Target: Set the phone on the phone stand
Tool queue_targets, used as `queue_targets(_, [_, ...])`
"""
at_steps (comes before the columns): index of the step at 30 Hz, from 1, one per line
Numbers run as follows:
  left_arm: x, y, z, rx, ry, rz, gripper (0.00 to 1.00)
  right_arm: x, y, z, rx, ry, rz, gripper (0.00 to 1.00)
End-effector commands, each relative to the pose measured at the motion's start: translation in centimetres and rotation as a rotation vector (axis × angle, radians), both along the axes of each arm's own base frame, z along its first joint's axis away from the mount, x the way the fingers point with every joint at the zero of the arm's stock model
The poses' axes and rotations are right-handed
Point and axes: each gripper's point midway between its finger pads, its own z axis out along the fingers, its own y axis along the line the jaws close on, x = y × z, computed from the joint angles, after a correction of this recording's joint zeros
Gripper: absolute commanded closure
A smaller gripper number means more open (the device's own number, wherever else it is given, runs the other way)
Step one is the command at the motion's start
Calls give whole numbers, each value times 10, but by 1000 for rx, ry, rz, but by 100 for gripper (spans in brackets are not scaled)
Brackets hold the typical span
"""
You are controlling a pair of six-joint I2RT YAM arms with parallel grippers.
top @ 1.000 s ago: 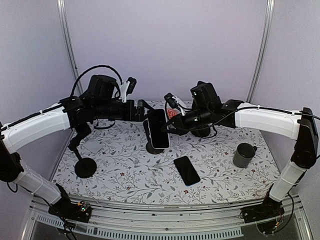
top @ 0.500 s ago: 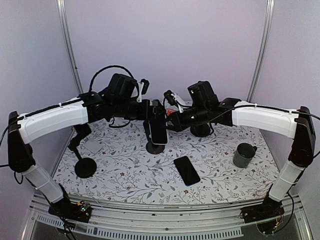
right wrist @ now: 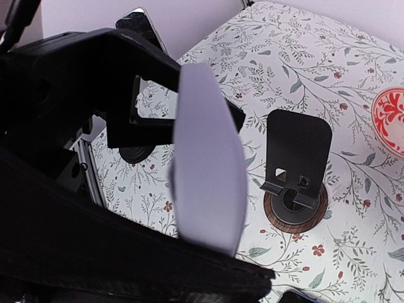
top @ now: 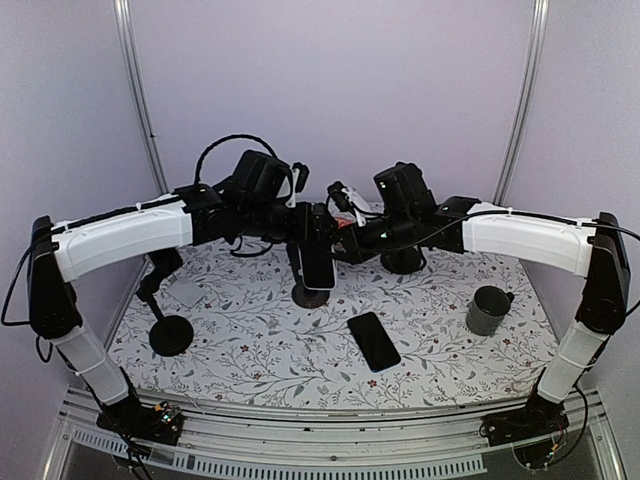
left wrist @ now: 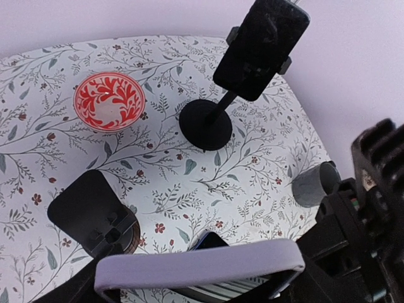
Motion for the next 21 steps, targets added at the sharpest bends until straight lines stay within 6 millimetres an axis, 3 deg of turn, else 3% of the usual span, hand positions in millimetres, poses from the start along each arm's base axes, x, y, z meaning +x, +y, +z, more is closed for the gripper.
queue_targets(1, [6, -4, 12, -26, -26, 23, 26, 6, 9, 28, 66, -57, -10, 77])
queue_targets(6, [15, 4, 20, -28, -59, 84, 37, -1, -1, 7, 12, 27, 2, 37])
queue_targets(7, [17, 6, 22, -26, -69, 101, 38, -6, -4, 3, 8, 54, 17, 24])
queue_targets(8, [20, 8, 23, -22, -76, 121, 38, -12, -7, 0, 6, 74, 29, 2])
queue_targets(11, [30, 16, 28, -8, -103, 195, 39, -27, -24, -7, -9, 101, 29, 1])
queue_targets(15, [44, 30, 32, 23, -141, 335, 40, -35, -49, 8, 0, 53, -23, 1])
queue_targets(17, [51, 35, 35, 54, -176, 407, 41, -37, -63, 5, -12, 45, -70, 1])
queue_targets(20, [58, 42, 38, 119, -220, 528, 48, -35, -78, 2, -33, 33, -126, 1])
queue_targets(21, [60, 45, 25, 169, -194, 576, 55, -34, -81, 1, -35, 34, -134, 1])
